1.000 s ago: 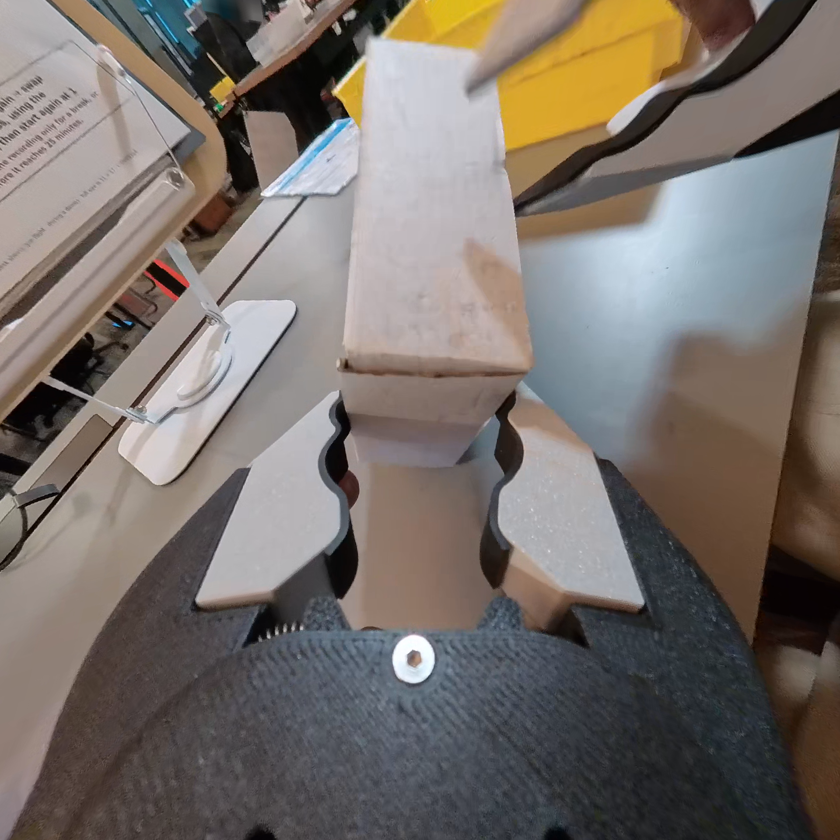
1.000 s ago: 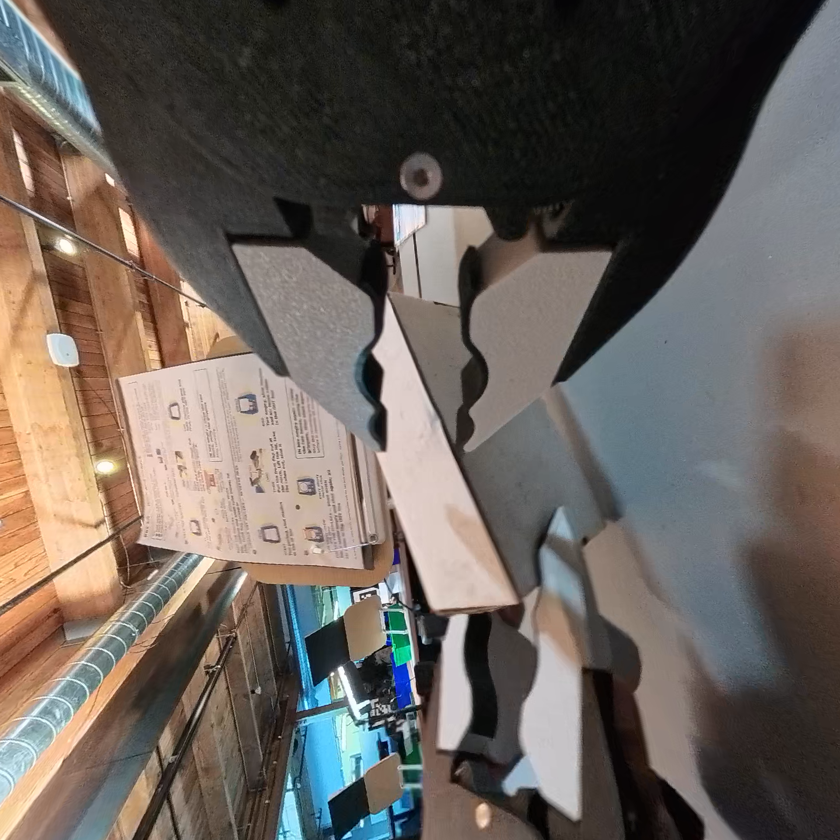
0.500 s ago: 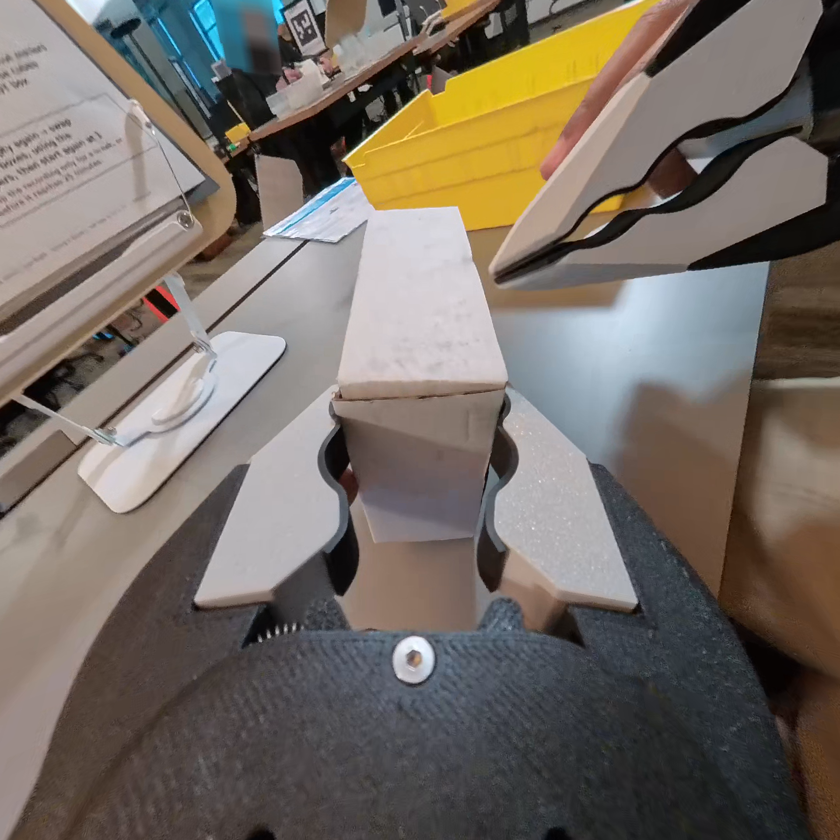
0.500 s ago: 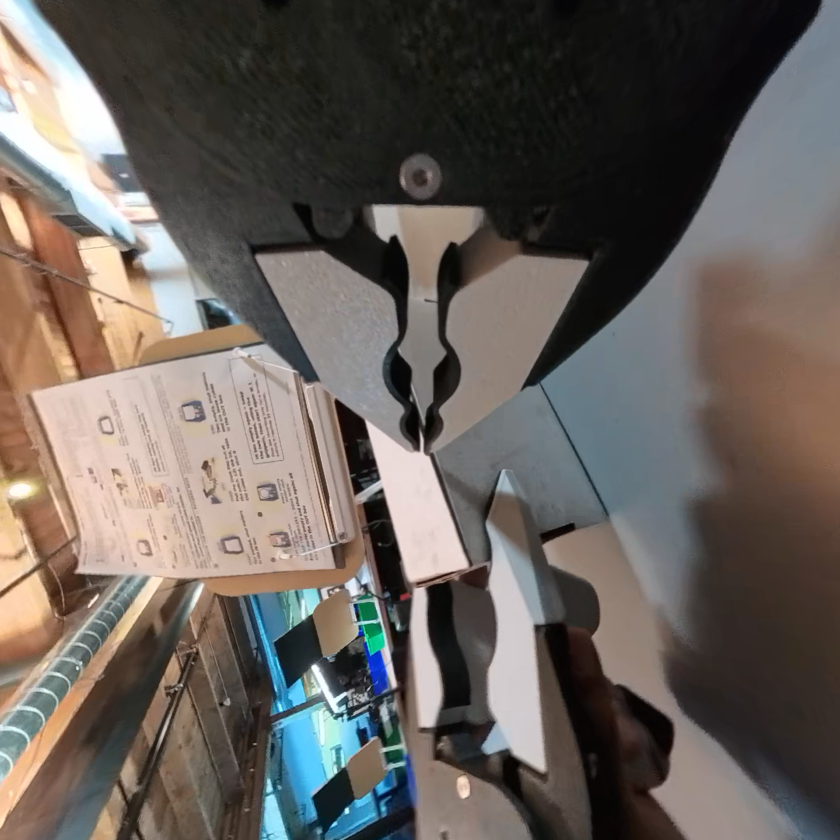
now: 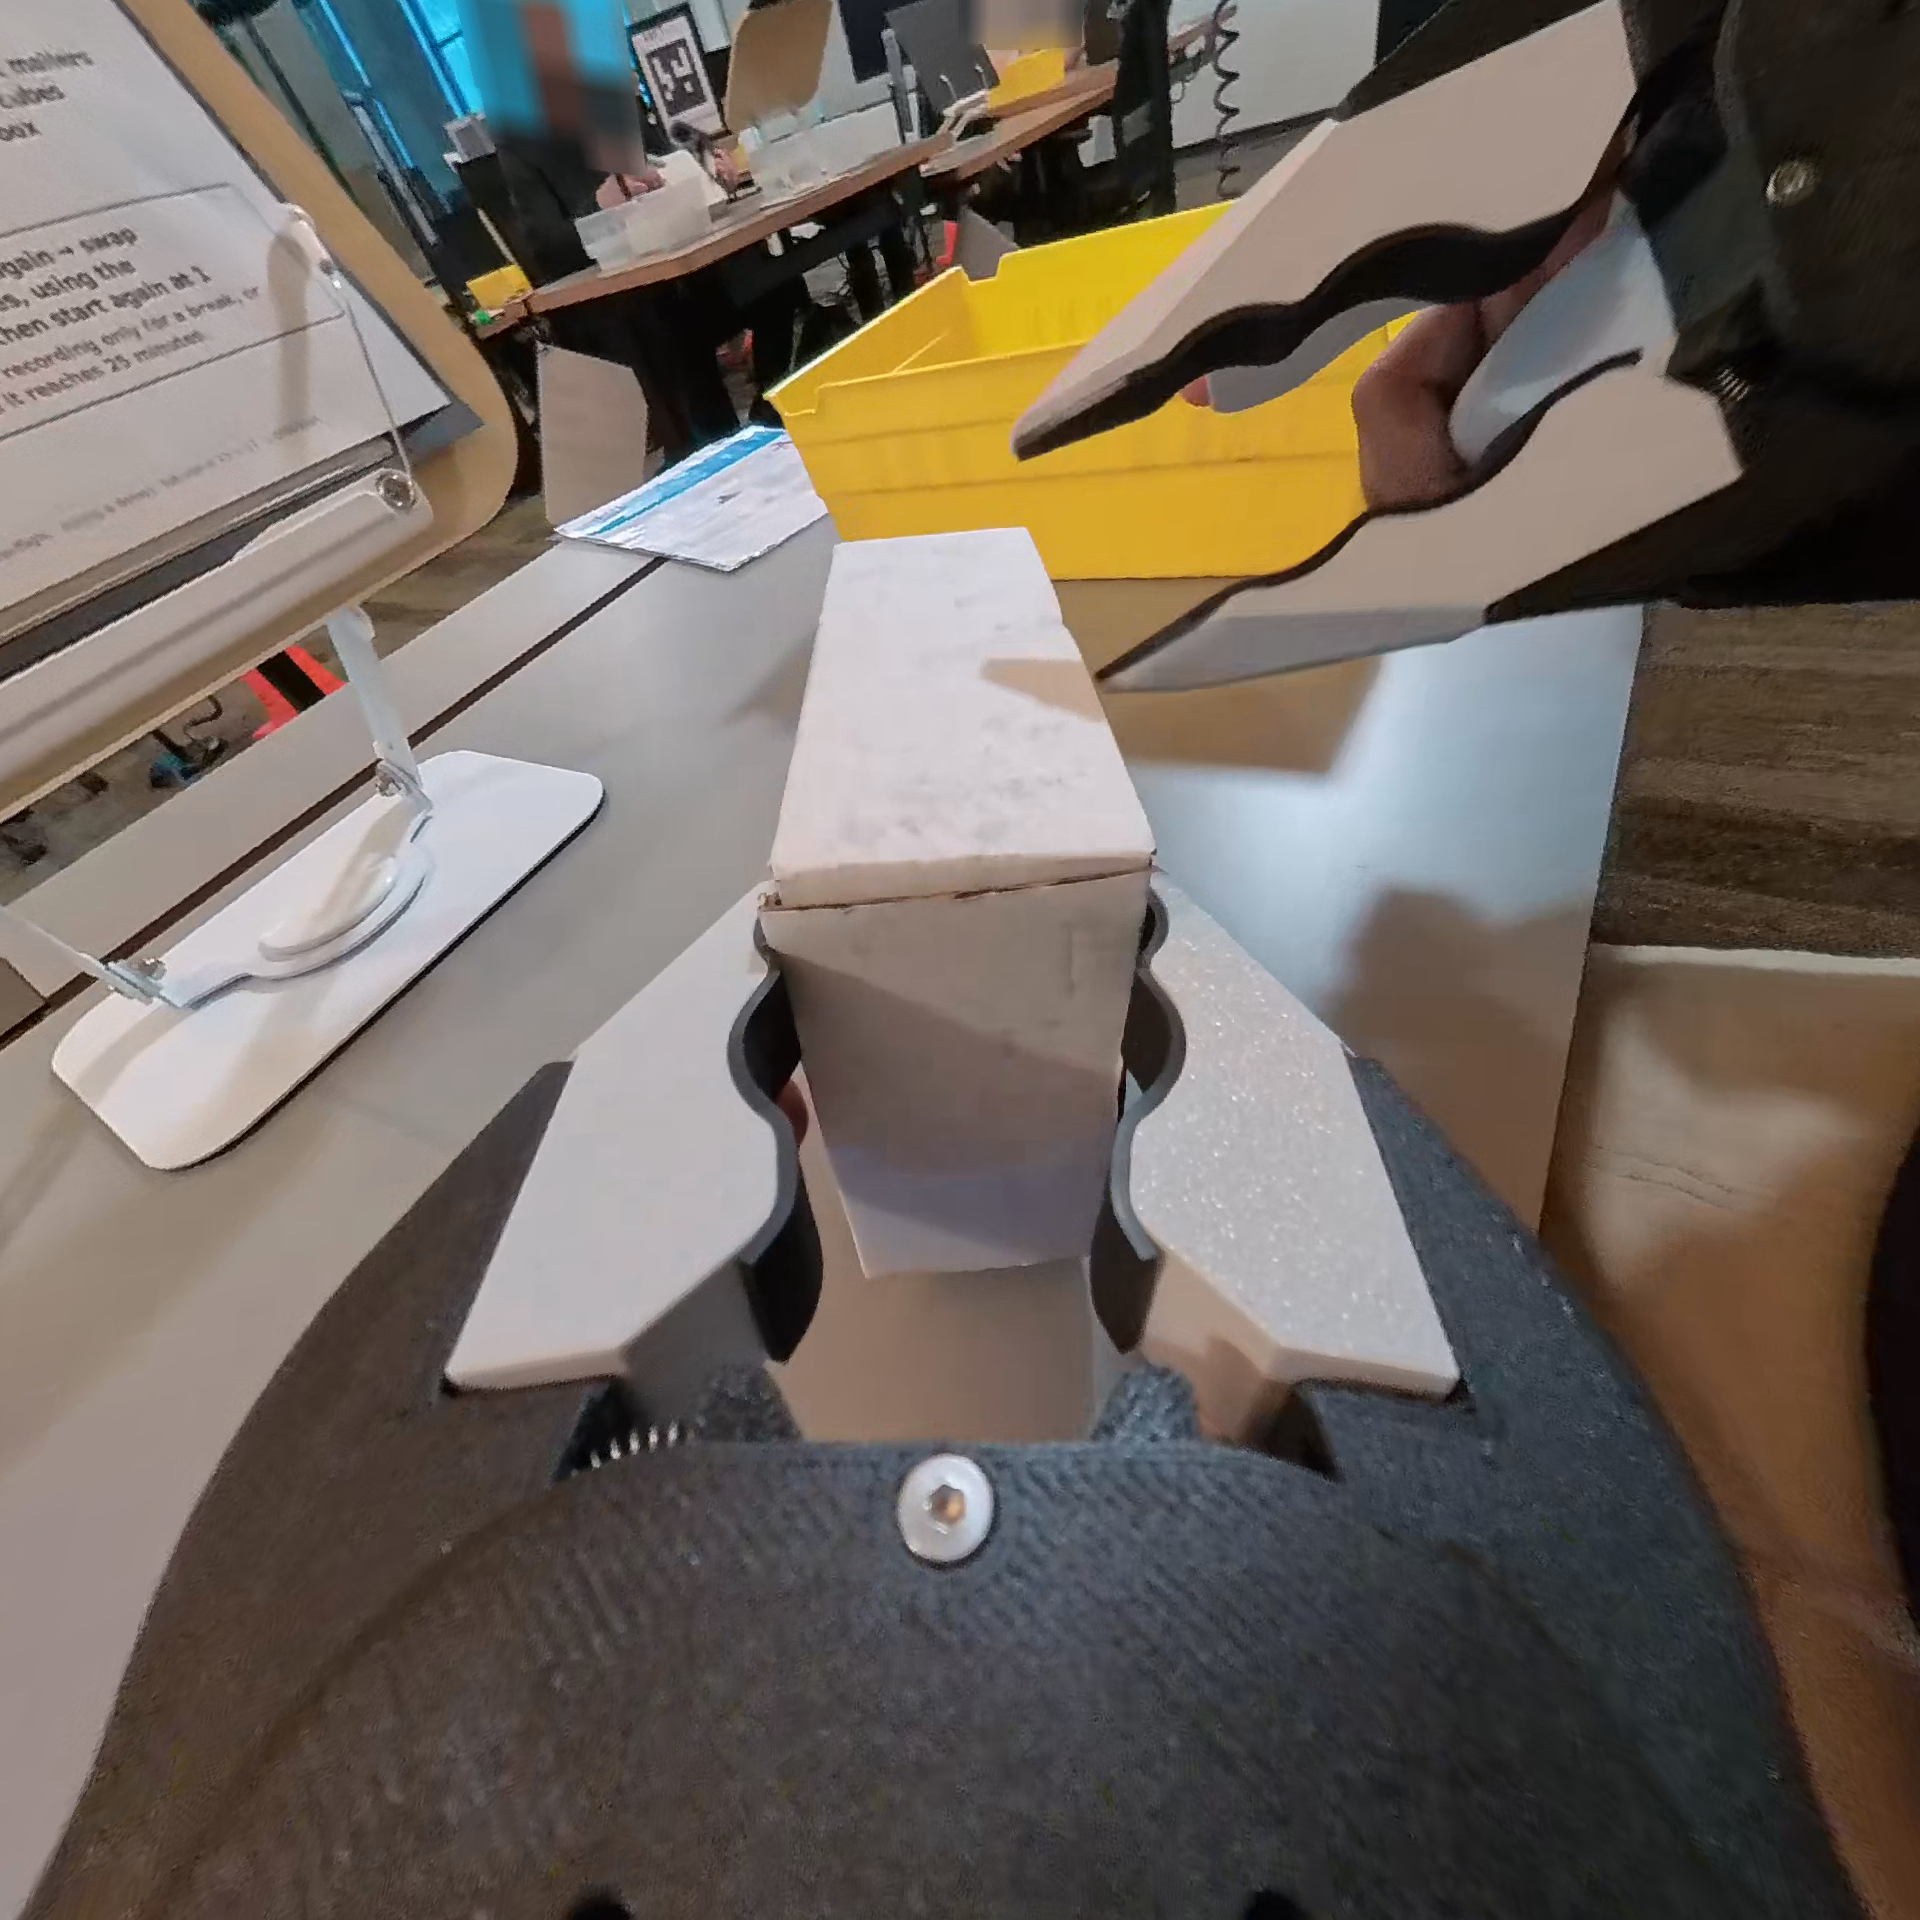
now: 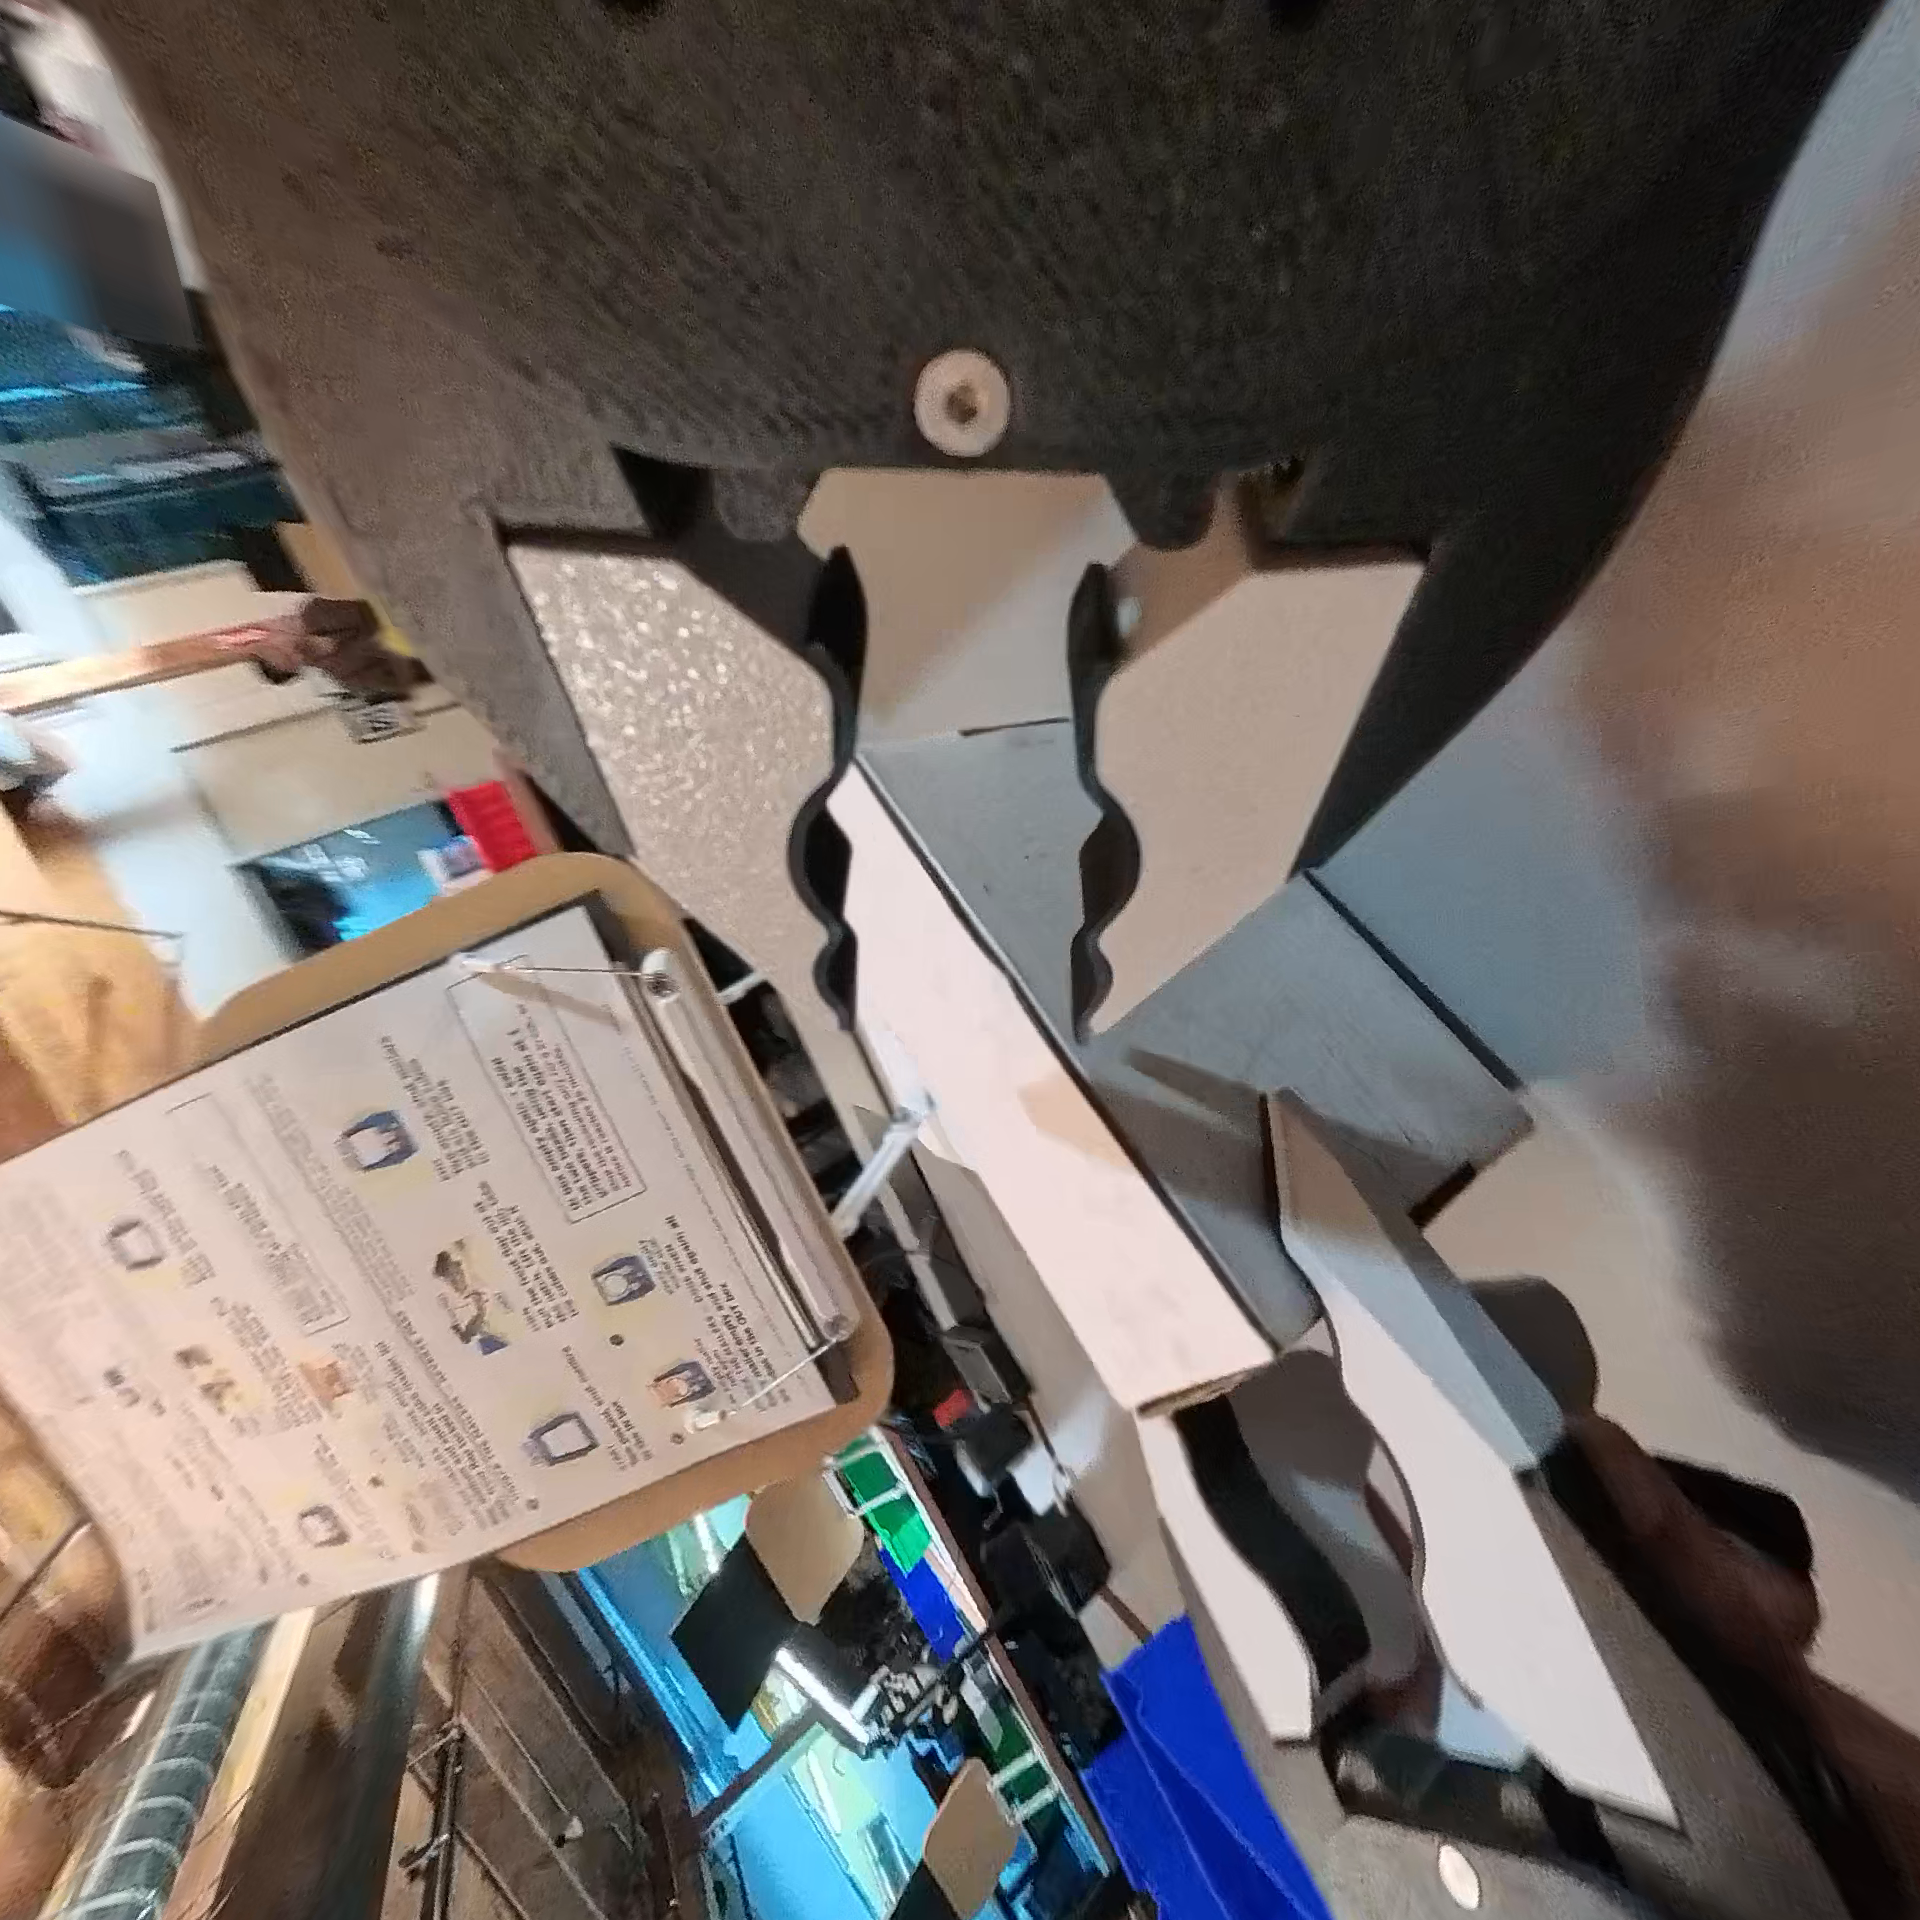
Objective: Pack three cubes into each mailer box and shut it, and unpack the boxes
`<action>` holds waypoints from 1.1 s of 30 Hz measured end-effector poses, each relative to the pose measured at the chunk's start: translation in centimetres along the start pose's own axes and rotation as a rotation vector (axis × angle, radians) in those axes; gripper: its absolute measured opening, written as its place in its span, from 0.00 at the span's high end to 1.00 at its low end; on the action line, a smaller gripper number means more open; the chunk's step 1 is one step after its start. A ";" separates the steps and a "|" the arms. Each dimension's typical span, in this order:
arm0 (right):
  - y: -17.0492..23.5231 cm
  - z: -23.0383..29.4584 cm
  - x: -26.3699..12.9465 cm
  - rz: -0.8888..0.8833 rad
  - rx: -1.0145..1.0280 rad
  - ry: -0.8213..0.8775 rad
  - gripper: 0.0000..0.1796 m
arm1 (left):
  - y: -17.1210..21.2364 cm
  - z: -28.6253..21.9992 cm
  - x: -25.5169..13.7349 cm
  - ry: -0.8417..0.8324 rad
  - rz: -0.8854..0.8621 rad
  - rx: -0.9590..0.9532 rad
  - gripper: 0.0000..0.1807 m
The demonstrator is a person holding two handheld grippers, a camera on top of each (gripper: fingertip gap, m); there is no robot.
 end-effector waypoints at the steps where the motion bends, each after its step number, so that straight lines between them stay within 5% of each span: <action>1: -0.1 0.2 0.1 0.013 -0.039 0.031 0.77 | -0.1 -0.2 0.0 0.002 0.001 0.007 0.66; 17: -0.7 1.1 -0.8 0.002 -0.323 0.157 0.81 | -1.2 -0.9 -0.6 -0.044 0.036 0.082 0.67; 24: -0.2 -0.2 -1.2 -0.051 -0.130 0.092 0.69 | -1.8 -1.3 -1.0 -0.063 0.114 0.185 0.68; 33: -0.7 -0.5 -2.0 -0.089 -0.122 0.163 0.74 | -2.3 -1.0 -1.3 0.007 0.082 0.090 0.67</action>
Point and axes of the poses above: each gripper's, where its closed fingertips meet, x out along the fingers, y out of its underside, z = x × y across the jaws, the point moved 10 cm from there along -x, back along the fingers, and after that the axes turned 12 degrees about z, right-handed, at the moved point
